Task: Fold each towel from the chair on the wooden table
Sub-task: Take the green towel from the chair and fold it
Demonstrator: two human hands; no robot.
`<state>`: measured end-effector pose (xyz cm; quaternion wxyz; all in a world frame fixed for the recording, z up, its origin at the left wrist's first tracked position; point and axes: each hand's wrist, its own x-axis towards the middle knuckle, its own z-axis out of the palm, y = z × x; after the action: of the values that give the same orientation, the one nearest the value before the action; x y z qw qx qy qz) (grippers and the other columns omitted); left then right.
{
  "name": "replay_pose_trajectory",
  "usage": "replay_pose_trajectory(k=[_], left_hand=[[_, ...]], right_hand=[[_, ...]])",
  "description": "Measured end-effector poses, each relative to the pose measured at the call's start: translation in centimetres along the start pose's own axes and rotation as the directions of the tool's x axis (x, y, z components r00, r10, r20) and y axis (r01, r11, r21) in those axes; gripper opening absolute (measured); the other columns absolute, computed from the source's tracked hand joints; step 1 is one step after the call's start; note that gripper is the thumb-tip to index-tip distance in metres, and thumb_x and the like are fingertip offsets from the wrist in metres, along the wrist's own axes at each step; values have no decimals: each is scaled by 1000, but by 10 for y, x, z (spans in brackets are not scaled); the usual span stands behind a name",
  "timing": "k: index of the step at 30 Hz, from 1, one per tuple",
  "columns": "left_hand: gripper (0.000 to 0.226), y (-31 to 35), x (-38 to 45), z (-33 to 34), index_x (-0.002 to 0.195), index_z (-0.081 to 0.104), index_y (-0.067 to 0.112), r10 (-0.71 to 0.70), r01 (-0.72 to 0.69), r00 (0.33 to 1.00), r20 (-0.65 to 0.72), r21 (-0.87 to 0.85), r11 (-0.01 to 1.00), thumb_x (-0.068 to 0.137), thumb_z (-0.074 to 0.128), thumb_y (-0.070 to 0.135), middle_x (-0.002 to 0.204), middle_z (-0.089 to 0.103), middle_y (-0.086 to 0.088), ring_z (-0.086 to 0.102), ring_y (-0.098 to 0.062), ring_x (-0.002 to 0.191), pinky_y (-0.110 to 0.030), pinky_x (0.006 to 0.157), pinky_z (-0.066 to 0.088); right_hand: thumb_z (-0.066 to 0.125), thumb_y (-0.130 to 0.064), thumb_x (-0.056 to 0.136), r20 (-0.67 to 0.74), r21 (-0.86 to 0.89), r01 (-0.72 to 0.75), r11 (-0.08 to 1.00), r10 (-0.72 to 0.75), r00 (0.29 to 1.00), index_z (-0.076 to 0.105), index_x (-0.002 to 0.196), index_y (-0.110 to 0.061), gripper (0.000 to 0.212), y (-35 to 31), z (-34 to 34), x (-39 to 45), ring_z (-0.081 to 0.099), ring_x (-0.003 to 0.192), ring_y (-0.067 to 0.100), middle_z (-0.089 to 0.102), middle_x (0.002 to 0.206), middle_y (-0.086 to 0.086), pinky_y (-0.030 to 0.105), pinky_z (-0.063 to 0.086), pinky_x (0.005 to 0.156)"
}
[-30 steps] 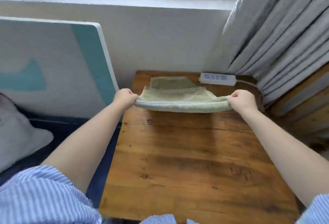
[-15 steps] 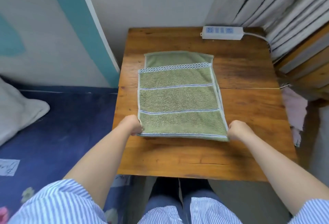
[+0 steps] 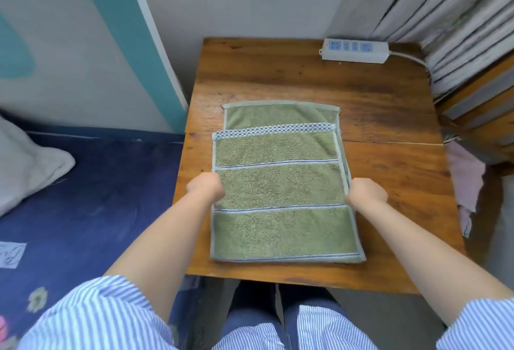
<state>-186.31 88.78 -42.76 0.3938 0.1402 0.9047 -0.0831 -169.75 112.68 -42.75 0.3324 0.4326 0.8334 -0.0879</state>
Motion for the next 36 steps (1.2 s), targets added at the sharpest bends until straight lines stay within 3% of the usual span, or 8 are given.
replay_pose_trajectory(k=[4,10,15,22,28,32,34,36], left_hand=[[22,14,23,-31,106,57,6,-17,20,996,-88,26,999,91,40,7,99,59,-6,53,-23,82,-26,64,41],[35,34,65,-63,121,49,7,2,0,984,-178,11,1000,88,38,2,122,54,-11,53,-28,110,-35,82,47],[42,45,97,-74,127,43,9,70,-57,978,-195,69,996,86,39,-2,130,48,-10,45,-27,118,-38,92,43],[36,42,118,-71,122,48,12,103,-63,971,-214,188,980,89,40,3,122,56,-8,45,-25,115,-35,94,38],[19,29,100,-114,75,51,18,357,-280,919,166,-362,889,92,48,9,72,49,5,45,-12,70,-23,61,34],[31,32,93,-152,65,48,19,509,-287,819,264,-580,763,89,47,-1,64,45,6,40,-8,59,-23,61,29],[26,41,106,-159,68,49,16,446,-267,876,182,-587,764,90,47,2,69,46,2,40,-12,65,-27,62,29],[14,52,123,-158,79,53,11,297,-279,954,-31,-447,850,91,48,8,82,51,-6,45,-20,76,-30,63,32]], right_hand=[[45,-1,85,-162,6,138,990,-135,977,61,96,-5,20,-27,-34,33,51,78,23,53,79,3,26,41,57],[42,-5,88,-291,-12,406,914,-392,873,57,110,-4,28,-55,-61,88,49,110,29,57,114,13,37,45,85],[44,-4,87,-216,-114,460,881,-473,854,49,122,-12,37,-65,-70,120,41,119,26,50,126,9,38,36,97],[47,-7,87,-134,-190,464,865,-491,861,65,99,-17,24,-62,-83,135,50,101,21,51,87,-2,37,30,96],[57,-9,85,89,315,582,750,-633,769,56,68,-23,22,-38,-125,123,49,69,15,55,68,-7,21,35,59],[59,0,83,223,705,427,566,-748,625,64,62,-23,32,-28,-150,128,50,60,7,58,60,-12,18,38,59],[59,-2,84,152,696,423,580,-695,703,65,62,-24,31,-33,-155,142,52,60,4,60,63,-10,17,40,57],[58,-7,85,-6,536,456,711,-536,844,64,71,-19,19,-44,-151,161,56,71,12,62,76,-3,26,40,60]])
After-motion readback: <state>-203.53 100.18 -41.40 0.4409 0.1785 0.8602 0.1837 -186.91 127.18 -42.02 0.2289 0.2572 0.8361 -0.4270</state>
